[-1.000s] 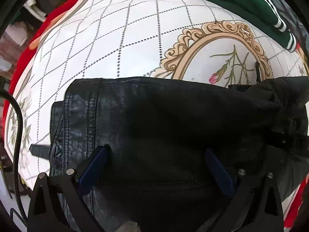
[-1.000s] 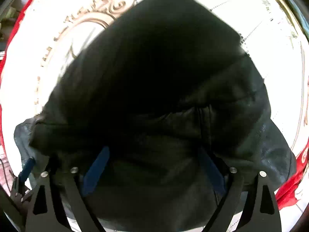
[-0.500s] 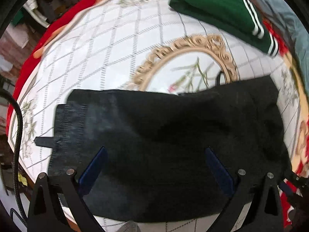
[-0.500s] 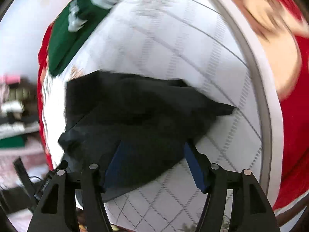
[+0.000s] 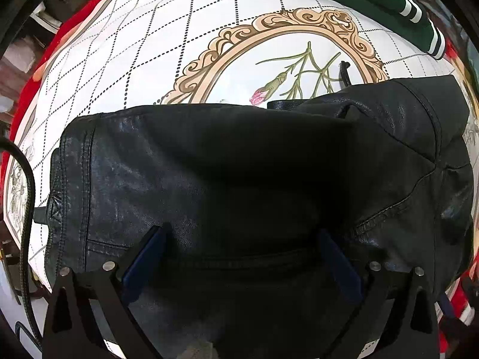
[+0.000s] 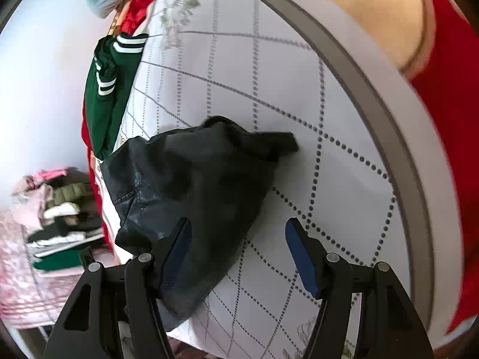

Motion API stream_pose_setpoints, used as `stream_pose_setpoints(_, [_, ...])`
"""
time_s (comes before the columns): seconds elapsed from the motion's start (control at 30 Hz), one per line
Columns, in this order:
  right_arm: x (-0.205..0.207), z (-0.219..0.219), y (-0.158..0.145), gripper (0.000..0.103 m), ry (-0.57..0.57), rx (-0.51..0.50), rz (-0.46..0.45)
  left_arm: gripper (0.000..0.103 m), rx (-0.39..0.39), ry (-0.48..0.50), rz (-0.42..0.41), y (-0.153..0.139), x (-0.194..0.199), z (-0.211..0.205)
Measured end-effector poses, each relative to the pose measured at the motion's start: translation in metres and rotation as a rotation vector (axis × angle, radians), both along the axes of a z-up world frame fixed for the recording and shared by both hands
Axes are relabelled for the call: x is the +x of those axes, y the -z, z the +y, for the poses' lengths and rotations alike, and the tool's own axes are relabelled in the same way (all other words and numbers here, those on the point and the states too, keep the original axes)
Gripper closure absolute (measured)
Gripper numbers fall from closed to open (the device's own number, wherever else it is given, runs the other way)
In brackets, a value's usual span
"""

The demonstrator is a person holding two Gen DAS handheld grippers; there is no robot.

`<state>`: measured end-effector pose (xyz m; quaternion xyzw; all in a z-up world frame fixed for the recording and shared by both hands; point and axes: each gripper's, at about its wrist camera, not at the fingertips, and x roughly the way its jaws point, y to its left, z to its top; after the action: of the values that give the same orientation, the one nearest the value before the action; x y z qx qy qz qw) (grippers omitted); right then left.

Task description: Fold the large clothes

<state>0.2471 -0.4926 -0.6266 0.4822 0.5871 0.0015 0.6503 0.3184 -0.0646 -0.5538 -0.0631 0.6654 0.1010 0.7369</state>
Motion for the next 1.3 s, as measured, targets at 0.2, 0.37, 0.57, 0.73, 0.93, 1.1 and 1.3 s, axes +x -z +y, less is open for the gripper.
stream_pose_setpoints(0.2, [0.04,0.001,0.03,0.014,-0.014,0.101,-0.138,0.0,0.02,0.02,-0.002,-0.001,-0.002,-0.002])
stream_pose_setpoints(0.37, [0.075,0.02,0.029,0.006,-0.021,0.129,-0.217,0.0,0.031,0.045,-0.008,-0.002,-0.001,-0.008])
stream_pose_setpoints(0.57, [0.096,0.039,0.035,0.045,0.008,0.146,-0.24,0.0,0.082,0.091,-0.03,-0.005,0.009,-0.016])
stream_pose_setpoints(0.73, [0.111,0.043,0.02,0.072,0.009,0.133,-0.272,0.0,0.11,0.138,-0.045,-0.005,0.022,-0.028])
stream_pose_setpoints(0.93, [0.112,0.045,-0.044,0.079,-0.009,0.104,-0.374,0.0,0.062,0.197,-0.094,-0.005,0.046,-0.06])
stream_pose_setpoints(1.1, [0.116,0.037,-0.103,0.08,-0.027,-0.004,-0.452,0.0,-0.075,0.203,-0.141,-0.002,0.076,-0.1])
stream_pose_setpoints(1.3, [0.131,0.043,-0.152,0.08,-0.095,-0.113,-0.501,0.0,-0.286,0.153,-0.169,-0.001,0.104,-0.113])
